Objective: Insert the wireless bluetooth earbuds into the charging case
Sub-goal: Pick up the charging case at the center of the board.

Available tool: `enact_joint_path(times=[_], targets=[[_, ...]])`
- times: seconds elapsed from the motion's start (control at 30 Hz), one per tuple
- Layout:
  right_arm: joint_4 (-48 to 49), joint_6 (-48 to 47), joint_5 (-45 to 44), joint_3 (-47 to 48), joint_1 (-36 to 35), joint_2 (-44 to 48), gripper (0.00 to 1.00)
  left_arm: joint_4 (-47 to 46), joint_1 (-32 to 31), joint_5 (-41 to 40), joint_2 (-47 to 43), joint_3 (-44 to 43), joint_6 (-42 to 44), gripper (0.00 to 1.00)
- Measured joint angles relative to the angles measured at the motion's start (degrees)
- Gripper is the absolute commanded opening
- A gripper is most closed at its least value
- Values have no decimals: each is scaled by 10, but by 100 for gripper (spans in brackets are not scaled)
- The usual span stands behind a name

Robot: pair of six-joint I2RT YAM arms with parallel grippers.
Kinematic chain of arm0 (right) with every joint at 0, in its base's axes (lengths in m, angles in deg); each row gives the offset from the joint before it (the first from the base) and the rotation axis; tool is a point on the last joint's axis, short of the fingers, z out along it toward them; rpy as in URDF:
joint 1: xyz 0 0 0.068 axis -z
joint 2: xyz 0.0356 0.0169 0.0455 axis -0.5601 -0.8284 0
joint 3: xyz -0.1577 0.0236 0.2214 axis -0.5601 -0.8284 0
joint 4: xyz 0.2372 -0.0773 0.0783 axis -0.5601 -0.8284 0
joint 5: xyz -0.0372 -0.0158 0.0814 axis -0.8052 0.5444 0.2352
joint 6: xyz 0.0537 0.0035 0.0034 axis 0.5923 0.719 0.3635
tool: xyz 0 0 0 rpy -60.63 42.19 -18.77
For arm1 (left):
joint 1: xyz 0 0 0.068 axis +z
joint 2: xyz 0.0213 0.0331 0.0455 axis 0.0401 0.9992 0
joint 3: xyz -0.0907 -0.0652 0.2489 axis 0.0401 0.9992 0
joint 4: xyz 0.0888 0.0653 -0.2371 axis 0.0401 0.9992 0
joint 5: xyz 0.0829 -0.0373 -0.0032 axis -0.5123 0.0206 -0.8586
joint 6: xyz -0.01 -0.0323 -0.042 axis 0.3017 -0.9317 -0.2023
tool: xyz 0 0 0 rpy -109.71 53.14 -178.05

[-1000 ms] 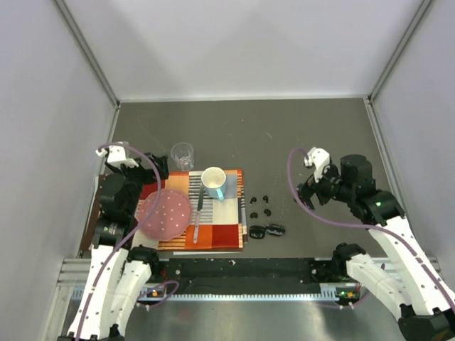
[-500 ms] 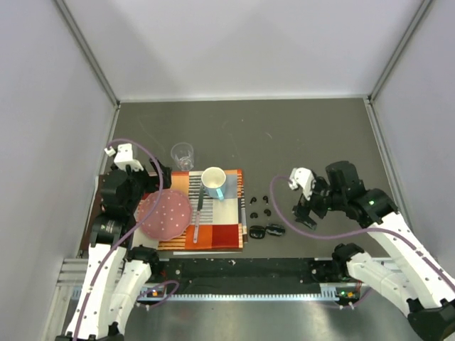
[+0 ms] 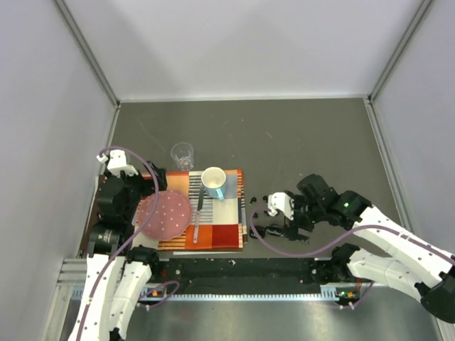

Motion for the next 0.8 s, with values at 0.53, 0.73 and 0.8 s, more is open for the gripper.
enact_joint_path(times=[0.53,0.73,0.8], targets=[[158,55,-28,-66,-59,-101,75,5,0,-6,-23,7,-1,99],[194,70,-35,-71,-62,-134,74,5,0,-6,-24,10,-1,99],[200,72,-35,-71,-62,-146,73,5,0,-6,-24,10,-1,99]])
